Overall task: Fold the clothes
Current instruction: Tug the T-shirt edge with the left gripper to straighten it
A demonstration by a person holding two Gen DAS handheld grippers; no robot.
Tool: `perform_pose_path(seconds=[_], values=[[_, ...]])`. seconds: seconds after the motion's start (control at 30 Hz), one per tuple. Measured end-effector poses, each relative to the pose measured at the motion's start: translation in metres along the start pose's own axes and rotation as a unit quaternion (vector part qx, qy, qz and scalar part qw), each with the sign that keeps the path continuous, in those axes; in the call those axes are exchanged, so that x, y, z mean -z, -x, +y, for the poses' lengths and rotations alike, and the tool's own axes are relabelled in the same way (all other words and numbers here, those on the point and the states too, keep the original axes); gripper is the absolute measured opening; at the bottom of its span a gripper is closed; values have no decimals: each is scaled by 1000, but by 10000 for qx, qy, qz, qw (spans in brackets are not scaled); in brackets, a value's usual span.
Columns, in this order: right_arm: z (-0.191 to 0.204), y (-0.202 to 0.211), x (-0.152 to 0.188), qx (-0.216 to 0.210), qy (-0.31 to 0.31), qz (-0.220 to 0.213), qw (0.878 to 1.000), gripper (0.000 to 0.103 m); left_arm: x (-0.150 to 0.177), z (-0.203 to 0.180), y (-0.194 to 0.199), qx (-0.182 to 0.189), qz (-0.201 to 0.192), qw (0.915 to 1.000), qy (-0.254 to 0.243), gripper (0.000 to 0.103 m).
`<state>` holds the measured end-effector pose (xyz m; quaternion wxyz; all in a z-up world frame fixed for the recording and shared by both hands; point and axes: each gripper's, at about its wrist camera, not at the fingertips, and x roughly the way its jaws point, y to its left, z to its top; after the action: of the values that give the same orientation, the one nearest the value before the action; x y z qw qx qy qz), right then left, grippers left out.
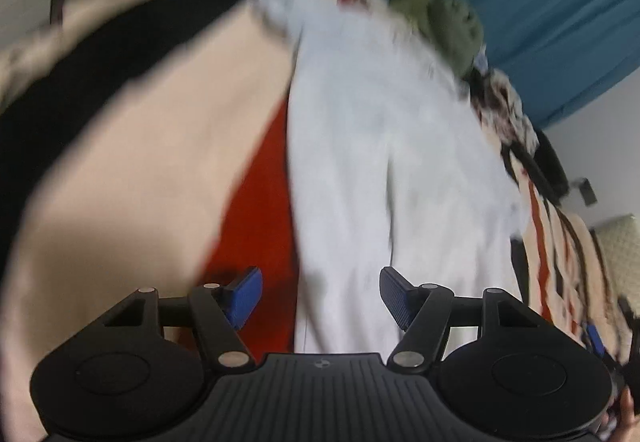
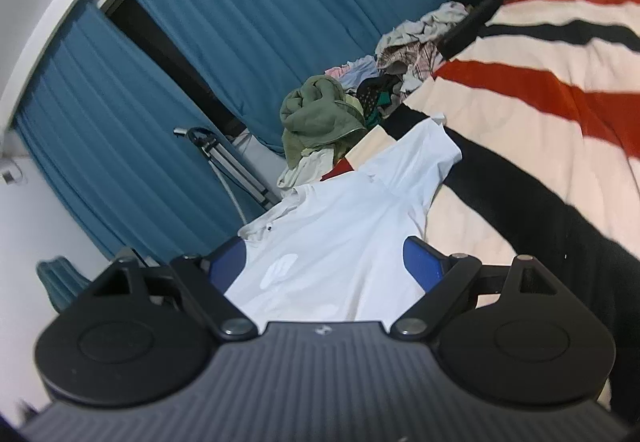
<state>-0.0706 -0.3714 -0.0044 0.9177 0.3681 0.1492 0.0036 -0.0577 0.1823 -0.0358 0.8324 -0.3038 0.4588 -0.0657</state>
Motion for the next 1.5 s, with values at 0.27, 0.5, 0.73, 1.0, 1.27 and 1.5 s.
perform_pose_path(seconds=[0.27, 0.5, 0.73, 1.0, 1.27, 1.5], values=[[-2, 5, 1, 467, 216, -274, 9983, 87, 35, 11, -31, 281, 454, 9985, -153, 3], [-5, 1, 2, 612, 260, -243, 9975, 87, 37, 41, 29, 317, -181, 9988, -317, 2], [9, 1, 6, 709, 795, -281, 9939, 87, 33, 57, 51, 75, -538, 9968, -589, 21], [28, -4, 12, 686, 1455, -315, 9865, 87, -36, -51, 77, -554, -1701, 9660, -1865, 78], [38, -7, 17, 568, 1897, -504, 9789, 87, -74, -201, 55, -538, -2296, 9284, -2872, 87], [39, -16, 20, 483, 2012, -581, 9766, 87, -43, -262, 27, -367, -2175, 9330, -2845, 94]])
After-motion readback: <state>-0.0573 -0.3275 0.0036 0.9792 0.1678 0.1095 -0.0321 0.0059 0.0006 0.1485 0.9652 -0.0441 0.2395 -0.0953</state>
